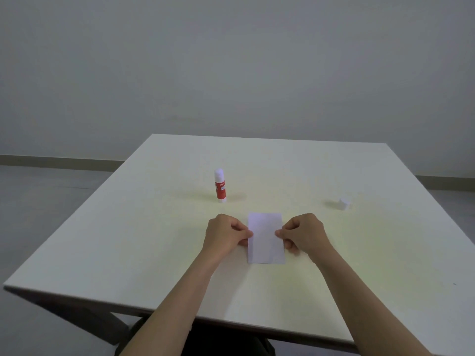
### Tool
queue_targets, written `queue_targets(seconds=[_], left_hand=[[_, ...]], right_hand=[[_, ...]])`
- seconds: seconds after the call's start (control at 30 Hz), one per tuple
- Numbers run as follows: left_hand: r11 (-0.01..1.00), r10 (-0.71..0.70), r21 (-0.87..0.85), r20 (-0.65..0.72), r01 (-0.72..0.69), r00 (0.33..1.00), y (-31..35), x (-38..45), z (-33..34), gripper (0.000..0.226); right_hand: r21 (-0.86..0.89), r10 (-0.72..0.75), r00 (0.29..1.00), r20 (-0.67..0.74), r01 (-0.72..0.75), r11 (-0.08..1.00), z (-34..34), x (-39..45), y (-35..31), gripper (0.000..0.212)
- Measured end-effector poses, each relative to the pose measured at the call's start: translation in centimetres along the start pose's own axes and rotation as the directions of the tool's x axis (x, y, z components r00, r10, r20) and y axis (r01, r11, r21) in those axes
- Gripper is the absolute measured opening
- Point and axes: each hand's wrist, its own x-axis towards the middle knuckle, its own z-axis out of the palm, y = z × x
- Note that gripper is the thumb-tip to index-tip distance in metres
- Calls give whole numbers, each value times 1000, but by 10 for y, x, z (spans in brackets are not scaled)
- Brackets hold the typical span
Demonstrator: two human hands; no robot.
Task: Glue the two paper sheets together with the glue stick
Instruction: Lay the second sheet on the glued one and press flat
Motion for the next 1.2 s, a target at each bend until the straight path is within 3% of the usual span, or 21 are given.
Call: queue_targets(seconds=[0.23, 0.6, 0.7, 0.8, 0.9, 1.07, 1.2], left_hand=[[993, 64, 100, -38, -60, 997, 0, 1, 3, 12], [956, 157, 264, -101, -125, 982, 1, 3, 10, 5], [943, 198, 293, -115, -157, 973, -3, 4, 10, 13], [890, 318, 356, -40, -284, 947, -7, 6, 7, 28], [798, 413, 415, 152, -438, 898, -9, 10, 0, 44], [706, 406, 435, 396, -558, 823, -13, 11, -9, 59], [718, 381, 426, 422, -551, 823, -16, 11, -10, 67]], right_hand=[[-74, -33, 999, -23, 31, 997, 4, -2, -3, 26], [-243, -83, 994, -64, 66, 968, 10, -1, -5, 25], [-241, -94, 993, -67, 75, 968, 11, 0, -5, 29], [-231, -93, 994, -63, 77, 970, 12, 0, -4, 28], [-218, -96, 994, -53, 82, 973, 12, 0, -4, 14], [-218, -105, 992, -66, 88, 972, 14, -1, -3, 2], [-209, -119, 989, -91, 98, 973, 15, -2, -2, 2]])
